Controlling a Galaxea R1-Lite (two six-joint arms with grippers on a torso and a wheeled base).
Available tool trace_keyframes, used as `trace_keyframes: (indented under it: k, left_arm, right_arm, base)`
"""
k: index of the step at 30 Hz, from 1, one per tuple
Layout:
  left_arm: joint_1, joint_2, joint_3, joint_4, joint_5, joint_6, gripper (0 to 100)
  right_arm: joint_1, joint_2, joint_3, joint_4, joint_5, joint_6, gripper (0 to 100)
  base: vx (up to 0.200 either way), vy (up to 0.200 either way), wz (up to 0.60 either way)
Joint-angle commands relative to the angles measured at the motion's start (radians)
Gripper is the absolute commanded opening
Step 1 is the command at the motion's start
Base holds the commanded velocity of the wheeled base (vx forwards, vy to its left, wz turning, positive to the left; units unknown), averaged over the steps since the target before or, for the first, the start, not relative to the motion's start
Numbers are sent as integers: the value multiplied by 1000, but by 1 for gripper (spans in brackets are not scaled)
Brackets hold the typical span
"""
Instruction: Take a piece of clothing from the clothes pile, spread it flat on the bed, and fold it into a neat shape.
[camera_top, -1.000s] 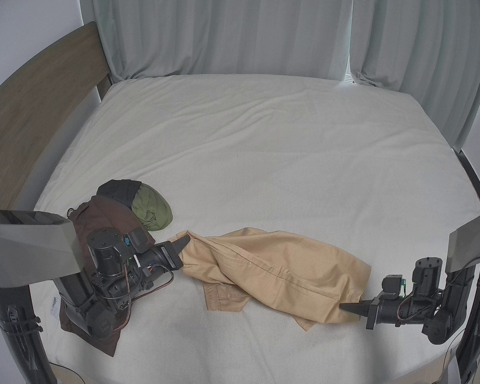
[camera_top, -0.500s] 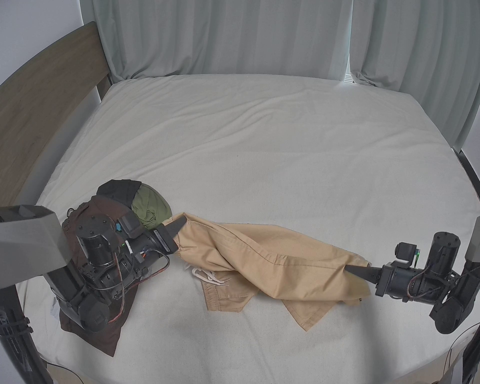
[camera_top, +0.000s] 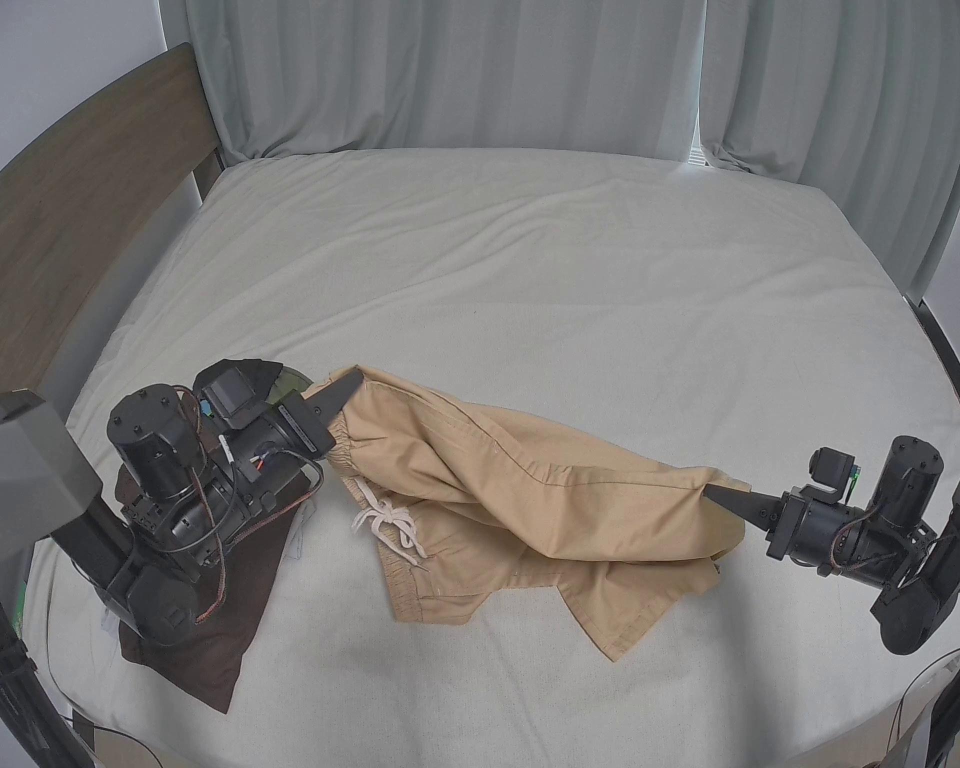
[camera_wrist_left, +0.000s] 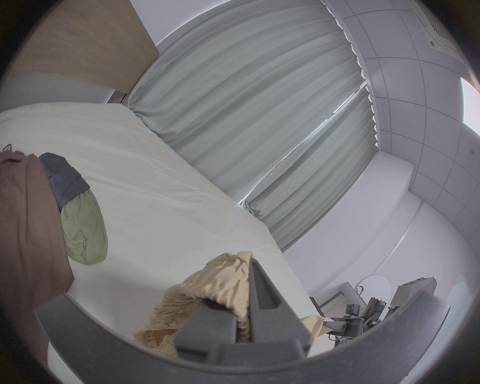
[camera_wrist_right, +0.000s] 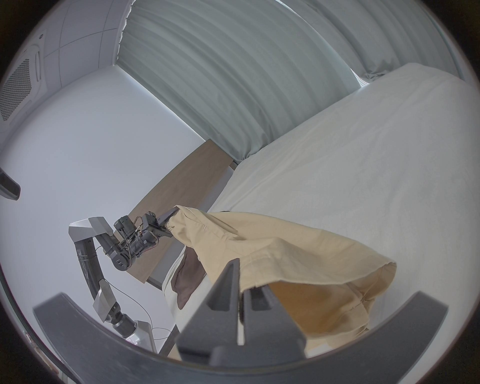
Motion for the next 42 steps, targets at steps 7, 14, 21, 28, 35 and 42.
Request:
trace_keyframes:
  k: [7, 14, 21, 28, 35, 42]
  left_arm:
    - [55, -27, 11, 0, -48, 7, 0]
    - [76, -64, 34, 0, -85, 7, 0]
    - [86, -93, 54, 0, -108, 15, 0]
    - [95, -125, 63, 0, -119, 15, 0]
    - [104, -145, 82, 0, -152, 16, 0]
    - [124, -142, 85, 0, -162, 33, 0]
  right_arm:
    - [-27, -48, -13, 0, 2, 20, 0]
    - [-36, -49, -22, 0, 2, 22, 0]
    - [-38, -58, -30, 0, 2, 22, 0]
    - [-39, -66, -50, -2, 2, 23, 0]
    - [-42, -94, -68, -2, 2, 54, 0]
    - [-56, -114, -80, 0, 2, 71, 0]
  base:
    - [0, 0, 0]
    - [0, 0, 0]
    - [0, 0, 0]
    - [0, 0, 0]
    - [0, 0, 0]
    - [0, 0, 0]
